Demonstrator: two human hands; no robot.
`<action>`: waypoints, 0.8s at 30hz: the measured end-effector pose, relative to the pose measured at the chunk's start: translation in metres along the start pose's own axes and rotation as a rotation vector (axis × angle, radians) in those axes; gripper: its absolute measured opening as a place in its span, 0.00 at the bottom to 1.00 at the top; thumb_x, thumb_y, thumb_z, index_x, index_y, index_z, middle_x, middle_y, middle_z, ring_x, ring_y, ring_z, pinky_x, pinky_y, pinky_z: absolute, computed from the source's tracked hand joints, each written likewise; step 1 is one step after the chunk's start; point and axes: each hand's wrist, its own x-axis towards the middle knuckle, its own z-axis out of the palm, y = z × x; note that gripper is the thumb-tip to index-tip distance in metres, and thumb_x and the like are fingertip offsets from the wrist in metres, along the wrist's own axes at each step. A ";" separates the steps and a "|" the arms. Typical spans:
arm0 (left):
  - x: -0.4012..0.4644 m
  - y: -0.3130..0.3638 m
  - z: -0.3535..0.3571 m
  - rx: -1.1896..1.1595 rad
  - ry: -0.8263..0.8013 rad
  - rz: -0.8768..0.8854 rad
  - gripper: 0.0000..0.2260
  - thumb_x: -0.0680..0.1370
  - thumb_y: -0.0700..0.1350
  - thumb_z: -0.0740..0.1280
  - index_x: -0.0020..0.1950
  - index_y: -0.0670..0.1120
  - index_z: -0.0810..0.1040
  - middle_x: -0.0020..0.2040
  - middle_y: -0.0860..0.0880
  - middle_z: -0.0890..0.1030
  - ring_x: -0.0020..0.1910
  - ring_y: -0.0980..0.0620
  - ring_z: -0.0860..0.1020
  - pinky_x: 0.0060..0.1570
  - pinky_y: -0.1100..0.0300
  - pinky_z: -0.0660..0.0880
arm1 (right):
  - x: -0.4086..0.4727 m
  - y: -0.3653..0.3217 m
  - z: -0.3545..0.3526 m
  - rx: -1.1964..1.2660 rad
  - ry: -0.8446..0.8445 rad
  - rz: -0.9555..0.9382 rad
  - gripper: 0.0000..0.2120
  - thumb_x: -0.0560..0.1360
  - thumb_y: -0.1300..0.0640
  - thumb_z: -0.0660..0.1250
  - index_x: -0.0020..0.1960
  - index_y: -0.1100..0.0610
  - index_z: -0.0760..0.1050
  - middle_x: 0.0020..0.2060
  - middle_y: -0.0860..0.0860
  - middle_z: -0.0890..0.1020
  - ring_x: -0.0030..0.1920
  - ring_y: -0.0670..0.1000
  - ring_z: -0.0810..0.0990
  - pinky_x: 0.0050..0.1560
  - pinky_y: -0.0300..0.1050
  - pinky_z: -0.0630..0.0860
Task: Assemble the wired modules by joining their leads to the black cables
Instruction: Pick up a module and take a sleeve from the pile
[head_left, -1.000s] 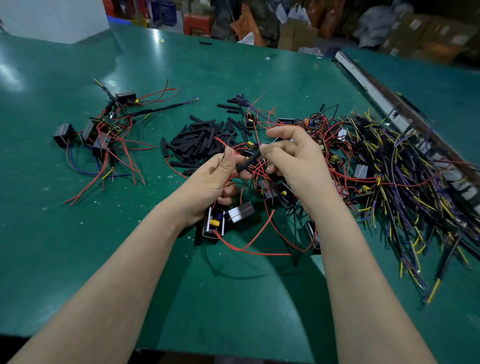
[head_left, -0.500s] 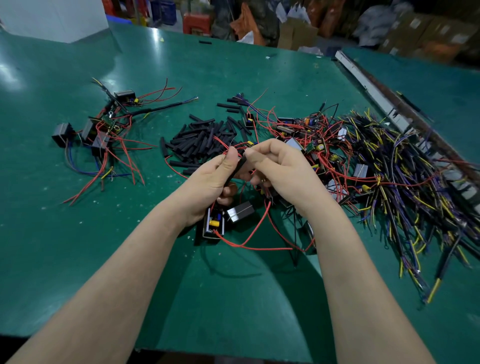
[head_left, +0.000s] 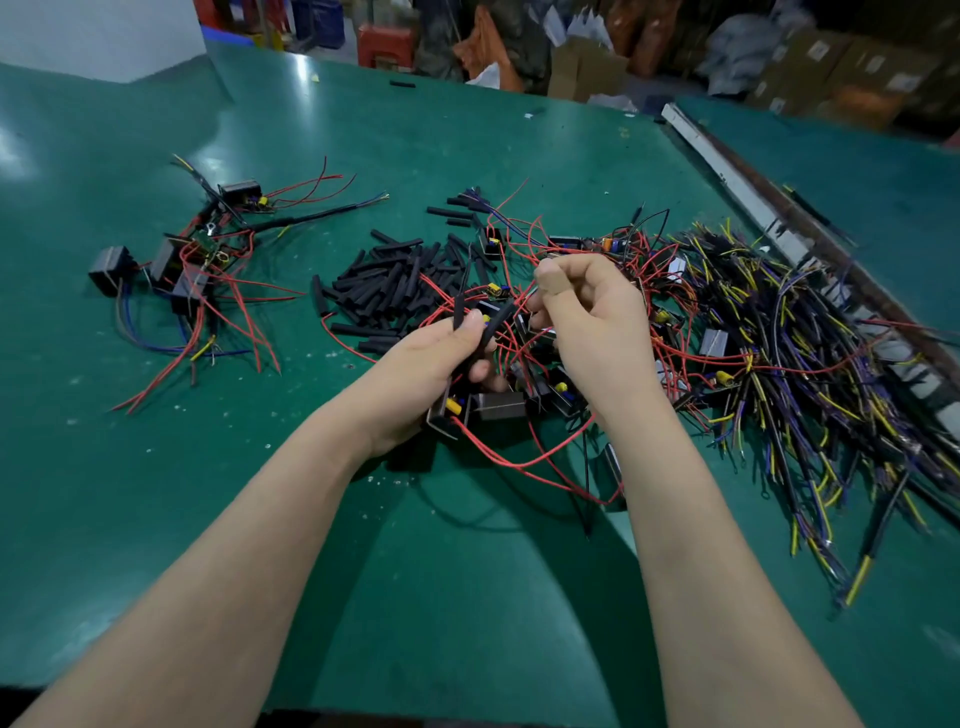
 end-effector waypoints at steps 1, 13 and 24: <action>0.000 0.000 -0.001 0.006 0.010 -0.009 0.15 0.79 0.56 0.57 0.43 0.46 0.72 0.27 0.55 0.71 0.34 0.54 0.78 0.38 0.60 0.68 | 0.000 -0.001 -0.001 0.015 -0.011 0.016 0.07 0.80 0.56 0.63 0.43 0.51 0.73 0.33 0.45 0.79 0.34 0.43 0.77 0.39 0.37 0.74; 0.002 0.020 -0.017 -0.618 0.166 0.093 0.15 0.82 0.54 0.53 0.40 0.47 0.68 0.24 0.54 0.65 0.27 0.56 0.72 0.31 0.67 0.74 | 0.000 -0.001 -0.012 0.132 -0.199 0.185 0.04 0.80 0.54 0.63 0.50 0.51 0.76 0.34 0.43 0.83 0.32 0.41 0.77 0.31 0.31 0.71; -0.007 0.004 0.016 -0.442 -0.058 0.042 0.13 0.76 0.55 0.58 0.40 0.46 0.67 0.26 0.53 0.64 0.29 0.54 0.72 0.33 0.67 0.72 | -0.001 0.006 -0.008 -0.019 -0.171 0.035 0.06 0.80 0.57 0.63 0.47 0.47 0.75 0.35 0.47 0.82 0.31 0.42 0.77 0.32 0.31 0.70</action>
